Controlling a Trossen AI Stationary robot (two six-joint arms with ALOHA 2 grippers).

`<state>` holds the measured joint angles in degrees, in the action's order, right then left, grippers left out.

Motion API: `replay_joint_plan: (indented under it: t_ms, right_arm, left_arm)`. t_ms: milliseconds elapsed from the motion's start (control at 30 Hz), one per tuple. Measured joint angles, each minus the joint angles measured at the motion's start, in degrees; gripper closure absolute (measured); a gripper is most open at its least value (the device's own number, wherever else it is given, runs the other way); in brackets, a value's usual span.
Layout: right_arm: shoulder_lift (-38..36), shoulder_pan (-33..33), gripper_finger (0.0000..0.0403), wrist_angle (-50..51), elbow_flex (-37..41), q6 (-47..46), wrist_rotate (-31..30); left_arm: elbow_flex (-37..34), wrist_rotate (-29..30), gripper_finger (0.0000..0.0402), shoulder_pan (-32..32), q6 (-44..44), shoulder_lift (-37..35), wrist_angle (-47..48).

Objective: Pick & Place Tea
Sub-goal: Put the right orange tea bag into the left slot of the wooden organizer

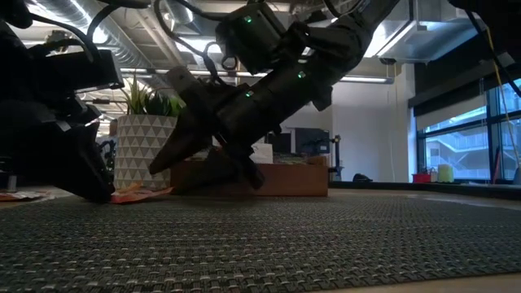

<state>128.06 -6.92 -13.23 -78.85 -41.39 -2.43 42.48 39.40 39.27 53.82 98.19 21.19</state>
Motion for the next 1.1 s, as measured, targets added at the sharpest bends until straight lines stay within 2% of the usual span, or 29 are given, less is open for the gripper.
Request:
replay_joint_plan:
  t_ms: [533, 933, 1100]
  right_arm:
    - [2.4, 0.1, 0.0275, -3.8, -0.1, 0.0, 2.1]
    - [2.4, 0.1, 0.0389, -2.1, -0.2, 2.3, 0.6]
    - [2.3, 0.1, 0.0396, -1.9, -0.1, 4.6, 0.4]
  left_arm:
    - [0.0, 0.1, 0.0292, 0.2, -0.1, 0.0, -0.1]
    - [0.1, 0.0, 0.0292, 0.2, -0.1, 0.0, 0.0]
    - [0.1, 0.1, 0.0292, 0.8, -1.4, 0.0, 0.0]
